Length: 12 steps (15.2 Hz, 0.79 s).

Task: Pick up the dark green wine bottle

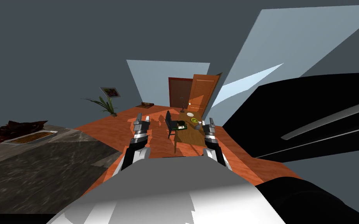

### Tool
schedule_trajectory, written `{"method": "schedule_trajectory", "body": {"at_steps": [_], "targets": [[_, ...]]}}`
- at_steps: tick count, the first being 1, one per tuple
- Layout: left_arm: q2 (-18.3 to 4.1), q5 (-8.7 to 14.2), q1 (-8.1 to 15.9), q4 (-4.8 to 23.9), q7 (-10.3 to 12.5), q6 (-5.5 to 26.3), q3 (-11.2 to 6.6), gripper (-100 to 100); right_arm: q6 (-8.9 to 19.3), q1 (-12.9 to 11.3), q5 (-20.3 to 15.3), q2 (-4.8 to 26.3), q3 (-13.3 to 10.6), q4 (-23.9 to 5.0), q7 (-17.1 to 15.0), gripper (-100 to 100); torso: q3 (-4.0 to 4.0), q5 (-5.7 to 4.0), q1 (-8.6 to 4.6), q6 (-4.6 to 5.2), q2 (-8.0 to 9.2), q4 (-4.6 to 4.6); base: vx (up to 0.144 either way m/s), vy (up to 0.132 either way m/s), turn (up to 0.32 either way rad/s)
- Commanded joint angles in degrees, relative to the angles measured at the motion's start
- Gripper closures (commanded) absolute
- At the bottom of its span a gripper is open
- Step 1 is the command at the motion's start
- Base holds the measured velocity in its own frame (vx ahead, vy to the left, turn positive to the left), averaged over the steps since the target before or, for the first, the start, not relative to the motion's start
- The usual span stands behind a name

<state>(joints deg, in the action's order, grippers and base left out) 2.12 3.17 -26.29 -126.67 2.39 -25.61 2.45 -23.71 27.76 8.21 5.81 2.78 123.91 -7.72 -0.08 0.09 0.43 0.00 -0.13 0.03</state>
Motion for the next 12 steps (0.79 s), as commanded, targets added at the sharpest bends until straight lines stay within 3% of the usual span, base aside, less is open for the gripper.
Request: {"method": "schedule_trajectory", "body": {"at_steps": [1, 12], "targets": [[0.0, 0.0, 0.0, 0.0, 0.0, 0.0, 0.0, 0, 0.36, -0.04, 1.7, 0.16, -0.16, -0.26, -0.1, -100, 0.0, 0.0, 0.0, 0.0, 0.0, 0.0, 0.011, 0.073, -0.021], [0.0, 0.0, 0.0, 0.0, 0.0, 0.0, 0.0, 0, 4.04, -0.64, 15.55, 2.82, -1.69, -4.87, -1.9, -100, 0.01, -0.01, -0.11, -0.01, 0.02, 0.0, 0.021, 0.091, -0.046]]}}
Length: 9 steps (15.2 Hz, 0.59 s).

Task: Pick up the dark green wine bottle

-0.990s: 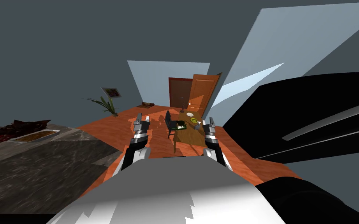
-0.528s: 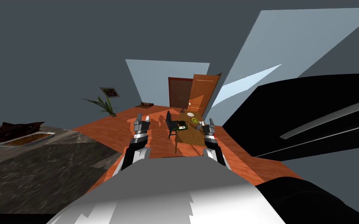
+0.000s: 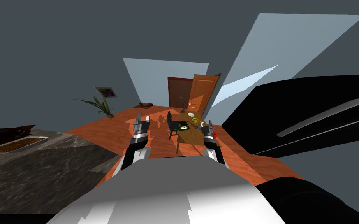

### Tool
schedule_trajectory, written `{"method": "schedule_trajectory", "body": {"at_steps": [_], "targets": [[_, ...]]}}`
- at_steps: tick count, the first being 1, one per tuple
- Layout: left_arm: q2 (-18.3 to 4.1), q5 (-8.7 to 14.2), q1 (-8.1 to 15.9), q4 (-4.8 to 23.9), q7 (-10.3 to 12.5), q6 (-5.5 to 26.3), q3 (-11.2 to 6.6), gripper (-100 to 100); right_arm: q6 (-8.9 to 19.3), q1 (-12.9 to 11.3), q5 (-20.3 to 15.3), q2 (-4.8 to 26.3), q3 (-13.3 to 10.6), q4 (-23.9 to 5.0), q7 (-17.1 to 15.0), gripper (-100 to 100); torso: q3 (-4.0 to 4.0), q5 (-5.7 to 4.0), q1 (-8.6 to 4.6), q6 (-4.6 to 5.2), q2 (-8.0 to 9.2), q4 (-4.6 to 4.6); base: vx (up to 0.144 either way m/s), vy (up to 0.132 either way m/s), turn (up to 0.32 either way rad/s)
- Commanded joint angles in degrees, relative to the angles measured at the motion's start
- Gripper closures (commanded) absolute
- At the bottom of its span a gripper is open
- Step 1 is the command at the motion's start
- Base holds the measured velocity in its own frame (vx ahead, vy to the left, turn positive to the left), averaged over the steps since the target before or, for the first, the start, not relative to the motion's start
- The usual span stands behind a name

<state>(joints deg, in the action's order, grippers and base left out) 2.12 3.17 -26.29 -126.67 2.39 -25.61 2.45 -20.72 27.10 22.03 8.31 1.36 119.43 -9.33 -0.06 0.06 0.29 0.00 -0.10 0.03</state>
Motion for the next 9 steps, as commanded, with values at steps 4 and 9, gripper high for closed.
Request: {"method": "schedule_trajectory", "body": {"at_steps": [4, 9], "targets": [[0.0, 0.0, 0.0, 0.0, 0.0, 0.0, 0.0, 0, 2.13, -0.17, 6.28, 1.01, -0.7, -1.74, -0.8, -100, 0.0, 0.01, -0.01, -0.01, 0.0, -0.01, 0.02, 0.078, -0.04], [0.0, 0.0, 0.0, 0.0, 0.0, 0.0, 0.0, 0, 3.26, -0.37, 11.98, 1.72, -1.16, -3.17, -1.34, -100, 0.0, 0.01, 0.07, 0.0, -0.01, 0.0, 0.02, 0.093, -0.05]]}}
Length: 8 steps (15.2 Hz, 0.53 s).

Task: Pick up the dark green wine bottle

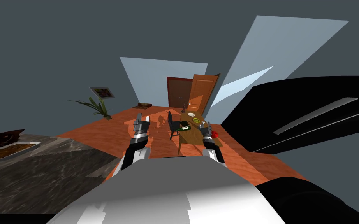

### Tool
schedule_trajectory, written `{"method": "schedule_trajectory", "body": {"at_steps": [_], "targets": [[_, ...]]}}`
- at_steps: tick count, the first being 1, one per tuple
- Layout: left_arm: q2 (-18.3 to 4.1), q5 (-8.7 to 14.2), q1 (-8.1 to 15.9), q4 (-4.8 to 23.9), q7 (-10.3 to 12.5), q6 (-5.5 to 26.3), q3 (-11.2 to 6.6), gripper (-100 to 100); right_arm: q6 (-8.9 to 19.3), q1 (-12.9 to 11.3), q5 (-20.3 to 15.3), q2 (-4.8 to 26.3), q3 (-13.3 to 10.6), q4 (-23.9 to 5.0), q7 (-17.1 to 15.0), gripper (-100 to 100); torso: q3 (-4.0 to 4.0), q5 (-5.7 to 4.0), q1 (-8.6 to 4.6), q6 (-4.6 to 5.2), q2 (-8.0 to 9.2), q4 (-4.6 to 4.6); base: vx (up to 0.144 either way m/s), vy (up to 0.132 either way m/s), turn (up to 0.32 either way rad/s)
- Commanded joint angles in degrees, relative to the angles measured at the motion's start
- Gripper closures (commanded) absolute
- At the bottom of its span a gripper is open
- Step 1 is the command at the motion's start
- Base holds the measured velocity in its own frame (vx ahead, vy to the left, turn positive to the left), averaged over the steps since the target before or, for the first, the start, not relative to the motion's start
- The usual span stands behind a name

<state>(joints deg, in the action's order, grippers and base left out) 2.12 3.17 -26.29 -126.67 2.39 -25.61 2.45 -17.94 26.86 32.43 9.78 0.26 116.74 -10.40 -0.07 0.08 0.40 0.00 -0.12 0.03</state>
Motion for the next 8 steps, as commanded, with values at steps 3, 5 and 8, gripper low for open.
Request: {"method": "schedule_trajectory", "body": {"at_steps": [3, 5, 8], "targets": [[0.0, 0.0, 0.0, 0.0, 0.0, 0.0, 0.0, 0, 1.66, -0.34, 5.18, 0.97, -0.55, -1.97, -0.82, -100, -0.01, -0.01, -0.1, -0.01, -0.02, 0.0, 0.025, 0.078, -0.032], [0.0, 0.0, 0.0, 0.0, 0.0, 0.0, 0.0, 0, 1.66, -0.34, 7.62, 0.97, -0.55, -1.97, -0.82, -100, -0.02, 0.01, 0.04, 0.0, -0.03, 0.01, 0.02, 0.106, -0.059], [0.0, 0.0, 0.0, 0.0, 0.0, 0.0, 0.0, 0, 2.88, -0.56, 11.26, 1.7, -1.05, -3.52, -1.4, -100, -0.02, -0.02, -0.08, 0.0, -0.04, 0.01, 0.031, 0.079, -0.055]]}}
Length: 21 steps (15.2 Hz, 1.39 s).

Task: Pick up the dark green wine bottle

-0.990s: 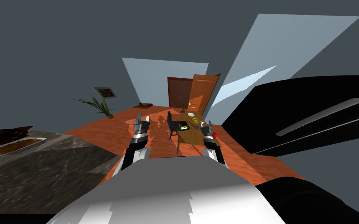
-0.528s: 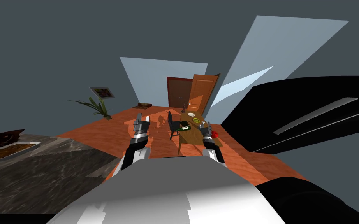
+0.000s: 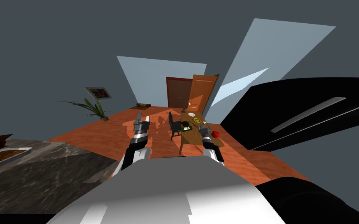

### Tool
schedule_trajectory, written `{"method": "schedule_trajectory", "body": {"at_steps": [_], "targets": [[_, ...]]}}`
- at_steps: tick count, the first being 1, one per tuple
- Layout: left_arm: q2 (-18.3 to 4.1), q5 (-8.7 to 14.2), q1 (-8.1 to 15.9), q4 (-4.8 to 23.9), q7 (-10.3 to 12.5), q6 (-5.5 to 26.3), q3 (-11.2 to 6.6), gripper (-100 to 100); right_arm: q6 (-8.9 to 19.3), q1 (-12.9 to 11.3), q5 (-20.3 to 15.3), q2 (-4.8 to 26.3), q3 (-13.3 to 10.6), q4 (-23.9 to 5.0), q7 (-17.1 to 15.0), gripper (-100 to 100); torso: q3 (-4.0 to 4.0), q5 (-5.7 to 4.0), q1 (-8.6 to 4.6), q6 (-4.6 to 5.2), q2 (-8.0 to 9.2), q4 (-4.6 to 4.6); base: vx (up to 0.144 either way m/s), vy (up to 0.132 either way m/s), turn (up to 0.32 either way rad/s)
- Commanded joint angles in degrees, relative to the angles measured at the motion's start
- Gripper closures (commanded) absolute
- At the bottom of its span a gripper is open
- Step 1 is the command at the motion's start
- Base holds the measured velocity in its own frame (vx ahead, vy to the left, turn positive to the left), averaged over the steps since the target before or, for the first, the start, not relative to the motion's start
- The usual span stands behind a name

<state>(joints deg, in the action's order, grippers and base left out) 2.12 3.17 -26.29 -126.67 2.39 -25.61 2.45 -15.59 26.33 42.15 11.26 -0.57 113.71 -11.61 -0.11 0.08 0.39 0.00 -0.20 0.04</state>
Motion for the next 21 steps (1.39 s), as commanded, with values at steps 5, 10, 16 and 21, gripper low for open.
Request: {"method": "schedule_trajectory", "body": {"at_steps": [5, 10, 16, 21], "targets": [[0.0, 0.0, 0.0, 0.0, 0.0, 0.0, 0.0, 0, 1.79, -0.25, 8.02, 0.96, -0.73, -2.08, -0.77, -100, 0.02, 0.01, 0.06, 0.0, 0.04, -0.01, 0.023, 0.093, -0.042], [0.0, 0.0, 0.0, 0.0, 0.0, 0.0, 0.0, 0, 3.09, -0.49, 14.0, 1.7, -1.27, -3.73, -1.38, -100, 0.01, -0.03, -0.11, 0.0, 0.01, 0.0, 0.024, 0.057, -0.036], [0.0, 0.0, 0.01, 0.0, 0.0, 0.0, 0.0, 0, 4.41, -0.73, 20.34, 2.45, -1.81, -5.41, -1.99, -100, 0.02, 0.0, -0.09, -0.01, 0.04, -0.01, 0.02, 0.072, -0.03], [0.0, 0.0, 0.0, 0.0, 0.0, 0.0, 0.0, 0, 7.11, -1.23, 27.33, 3.94, -2.94, -8.84, -3.22, -100, 0.0, -0.01, -0.1, -0.01, 0.01, 0.0, 0.03, 0.077, -0.05]]}}
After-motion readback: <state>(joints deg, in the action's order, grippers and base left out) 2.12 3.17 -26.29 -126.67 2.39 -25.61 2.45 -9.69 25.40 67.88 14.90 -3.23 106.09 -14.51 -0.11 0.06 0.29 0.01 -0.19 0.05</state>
